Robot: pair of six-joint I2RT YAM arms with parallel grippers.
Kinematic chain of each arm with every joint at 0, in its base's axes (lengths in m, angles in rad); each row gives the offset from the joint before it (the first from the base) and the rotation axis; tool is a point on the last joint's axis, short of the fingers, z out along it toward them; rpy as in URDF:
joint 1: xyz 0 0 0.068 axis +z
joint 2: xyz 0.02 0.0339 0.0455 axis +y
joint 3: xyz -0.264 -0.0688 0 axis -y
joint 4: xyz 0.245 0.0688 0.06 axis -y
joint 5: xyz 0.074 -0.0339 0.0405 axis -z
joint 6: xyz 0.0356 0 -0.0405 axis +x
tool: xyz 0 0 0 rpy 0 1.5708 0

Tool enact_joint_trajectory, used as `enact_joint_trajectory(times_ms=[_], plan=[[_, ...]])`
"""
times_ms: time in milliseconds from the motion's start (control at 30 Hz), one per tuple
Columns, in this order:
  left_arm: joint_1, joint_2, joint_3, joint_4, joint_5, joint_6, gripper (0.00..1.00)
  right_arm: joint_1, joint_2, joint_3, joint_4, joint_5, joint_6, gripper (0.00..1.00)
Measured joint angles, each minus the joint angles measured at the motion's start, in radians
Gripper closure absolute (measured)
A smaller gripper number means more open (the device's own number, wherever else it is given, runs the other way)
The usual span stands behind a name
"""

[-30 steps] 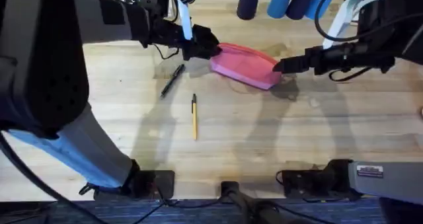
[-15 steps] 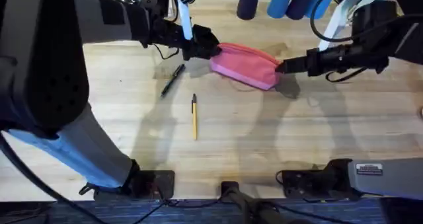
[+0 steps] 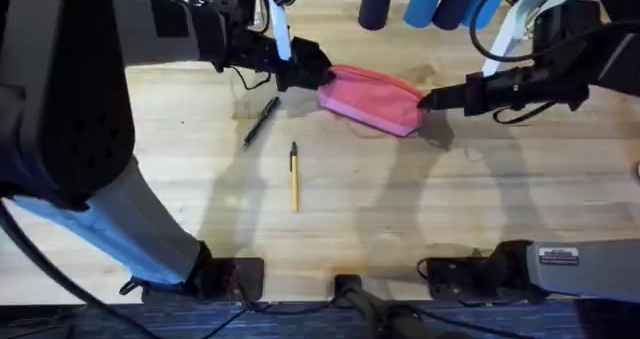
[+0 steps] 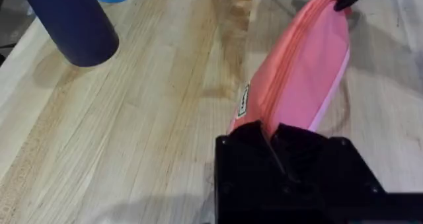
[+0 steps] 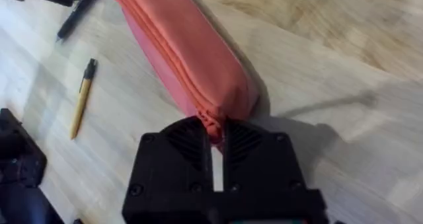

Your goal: Unzip the bag, pick up the pens from the table one at a time and place them inside, then zip the bag closed.

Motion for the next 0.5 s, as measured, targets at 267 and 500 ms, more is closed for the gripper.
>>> enact_joint_trajectory(times_ms=[267,500], plan=[[-0.010,0.000,0.000,-0.001,0.006,0.000,0.959,0.008,-0.012,0.054,-0.132,0.059,0.001,0.963],[-0.025,0.000,0.000,-0.008,0.023,0.000,0.959,0.009,-0.061,0.089,-0.190,0.132,0.000,0.972]])
